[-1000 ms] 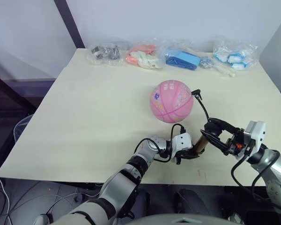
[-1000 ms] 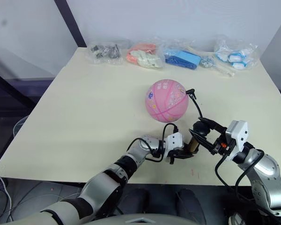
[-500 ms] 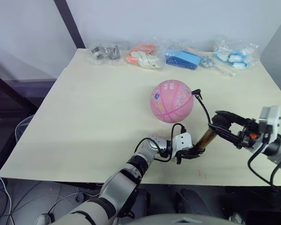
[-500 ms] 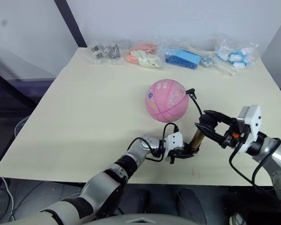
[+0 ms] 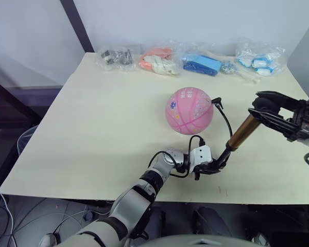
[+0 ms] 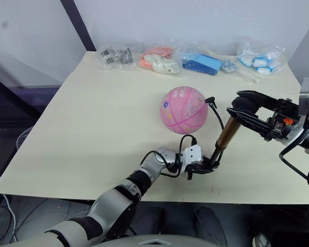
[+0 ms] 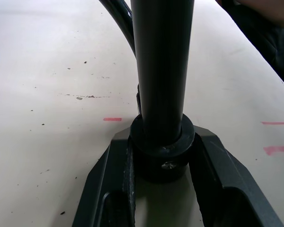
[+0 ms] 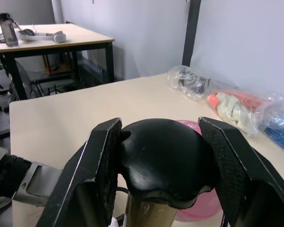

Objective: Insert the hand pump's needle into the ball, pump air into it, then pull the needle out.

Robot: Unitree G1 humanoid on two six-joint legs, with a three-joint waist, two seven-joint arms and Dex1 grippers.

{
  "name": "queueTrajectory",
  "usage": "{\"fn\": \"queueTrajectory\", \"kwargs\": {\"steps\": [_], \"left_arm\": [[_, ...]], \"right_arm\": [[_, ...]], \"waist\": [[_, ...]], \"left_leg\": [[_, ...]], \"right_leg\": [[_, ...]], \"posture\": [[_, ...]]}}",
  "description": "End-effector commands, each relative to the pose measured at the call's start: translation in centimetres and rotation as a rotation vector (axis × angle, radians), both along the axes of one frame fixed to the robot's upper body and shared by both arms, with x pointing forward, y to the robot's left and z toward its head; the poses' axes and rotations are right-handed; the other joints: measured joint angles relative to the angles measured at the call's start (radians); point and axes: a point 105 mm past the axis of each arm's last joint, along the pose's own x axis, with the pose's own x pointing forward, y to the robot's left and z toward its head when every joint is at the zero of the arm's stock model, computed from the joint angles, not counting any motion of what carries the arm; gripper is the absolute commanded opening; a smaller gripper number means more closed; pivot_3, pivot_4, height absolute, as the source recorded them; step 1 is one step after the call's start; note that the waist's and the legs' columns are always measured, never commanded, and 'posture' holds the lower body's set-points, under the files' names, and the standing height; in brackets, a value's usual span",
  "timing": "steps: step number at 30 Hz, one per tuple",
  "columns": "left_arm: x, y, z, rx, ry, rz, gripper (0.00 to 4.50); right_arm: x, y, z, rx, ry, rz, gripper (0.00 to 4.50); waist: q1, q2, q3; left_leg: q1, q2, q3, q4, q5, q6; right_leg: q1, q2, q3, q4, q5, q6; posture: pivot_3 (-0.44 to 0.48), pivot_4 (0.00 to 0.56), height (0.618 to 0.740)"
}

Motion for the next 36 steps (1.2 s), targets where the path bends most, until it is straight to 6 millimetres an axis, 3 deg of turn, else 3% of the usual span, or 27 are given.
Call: {"fn": "queueTrajectory", "kwargs": {"steps": [1,6,10,19,31,36], "left_arm": [[-1.1,2.0,-3.5,0.140,0.089,0.015,1.08],[-1.2,2.0,-3.5,0.139,0.090,0.013,1.08],[-1.3,2.1,-3.6,0.140,0.092,0.013,1.08],[-1.2,2.1,-3.5,0.136,0.089,0.016,1.08],[-1.1,2.3,-3.5,0.139,0.088,0.021,1.08],[-1.2,2.2,-3.6,0.139,0.090,0.017,1.08]], "right_arm": [[-0.5,-0.9,2.7,0.003,-0.121,-0.057,2.12],[-0.4,-0.9,2.8,0.018,-0.110,-0.056,2.12],[-0.2,-0.5,1.5,0.014,-0.067,-0.046,2.12],[0.2,0.4,-6.4,0.002,0.100,-0.067,2.12],[0.1,1.8,-15.2,-0.036,0.222,-0.108,2.12],[0.0,2.3,-17.4,-0.053,0.244,-0.124,2.12]], "waist": [[0.000,0.000,0.000],[0.000,0.000,0.000],[0.000,0.000,0.000],[0.000,-0.003,-0.001],[-0.005,-0.008,-0.006],[-0.011,-0.007,-0.008]], "left_leg": [[0.000,0.000,0.000,0.000,0.000,0.000],[0.000,0.000,0.000,0.000,0.000,0.000],[0.000,0.000,0.000,0.000,0.000,0.000],[0.001,0.000,0.000,0.000,0.000,0.000],[0.004,0.001,0.000,-0.001,0.000,0.000],[0.008,0.001,0.000,-0.002,0.000,0.000]], "right_leg": [[0.000,0.000,0.000,0.000,0.000,0.000],[0.000,0.000,0.000,0.000,0.000,0.000],[0.000,0.000,0.000,0.000,0.000,0.000],[0.001,0.000,0.000,0.000,0.000,0.000],[0.001,0.002,0.000,0.000,0.000,0.000],[0.006,0.003,0.000,-0.001,0.000,0.000]], "posture": [[0.000,0.150,0.740],[0.000,0.150,0.740],[0.000,0.150,0.740],[0.000,0.150,0.740],[0.000,0.150,0.740],[0.000,0.150,0.740]]}}
